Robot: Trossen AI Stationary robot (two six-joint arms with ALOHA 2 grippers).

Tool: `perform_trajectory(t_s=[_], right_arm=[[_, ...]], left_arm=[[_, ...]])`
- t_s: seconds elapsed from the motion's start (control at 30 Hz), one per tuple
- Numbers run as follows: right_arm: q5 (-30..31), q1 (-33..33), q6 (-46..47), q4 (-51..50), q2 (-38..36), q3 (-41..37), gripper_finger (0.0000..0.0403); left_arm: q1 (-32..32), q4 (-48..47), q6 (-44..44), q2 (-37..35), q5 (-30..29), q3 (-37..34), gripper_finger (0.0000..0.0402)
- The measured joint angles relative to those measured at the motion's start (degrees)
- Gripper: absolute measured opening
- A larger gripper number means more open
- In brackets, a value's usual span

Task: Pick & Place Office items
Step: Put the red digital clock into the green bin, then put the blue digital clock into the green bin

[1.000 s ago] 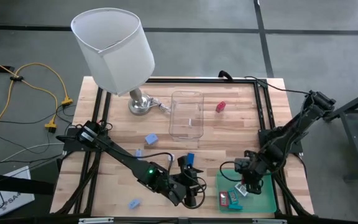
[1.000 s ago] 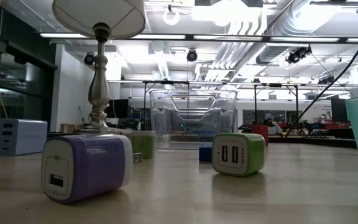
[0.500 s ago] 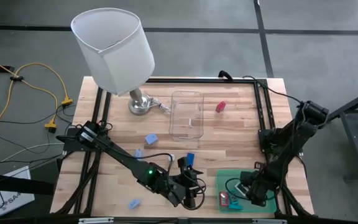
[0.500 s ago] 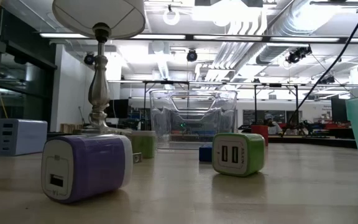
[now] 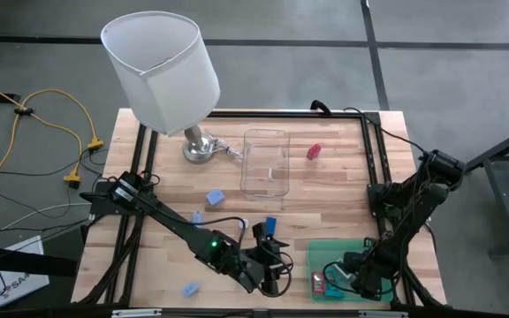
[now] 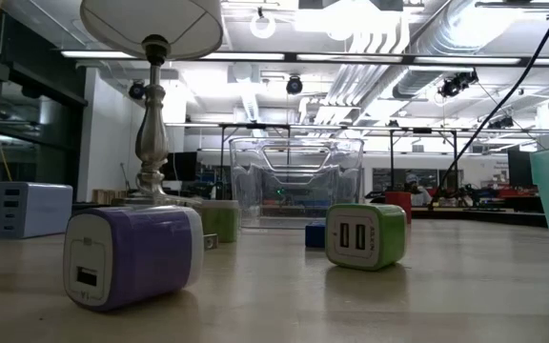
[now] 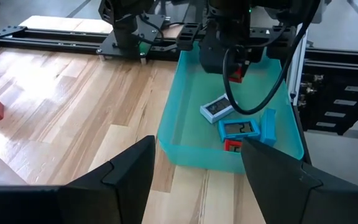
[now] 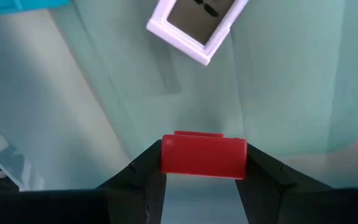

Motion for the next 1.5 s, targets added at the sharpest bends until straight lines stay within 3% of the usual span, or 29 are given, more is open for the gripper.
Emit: perform_trajectory(t_s=[1.5], right_arm=[[2.4,1.9,0.1,2.3,0.0,0.0,0.0178]], left_arm=[[-0.1,0.0,-0.6,0.0,-0.1,0.0,0.0232]])
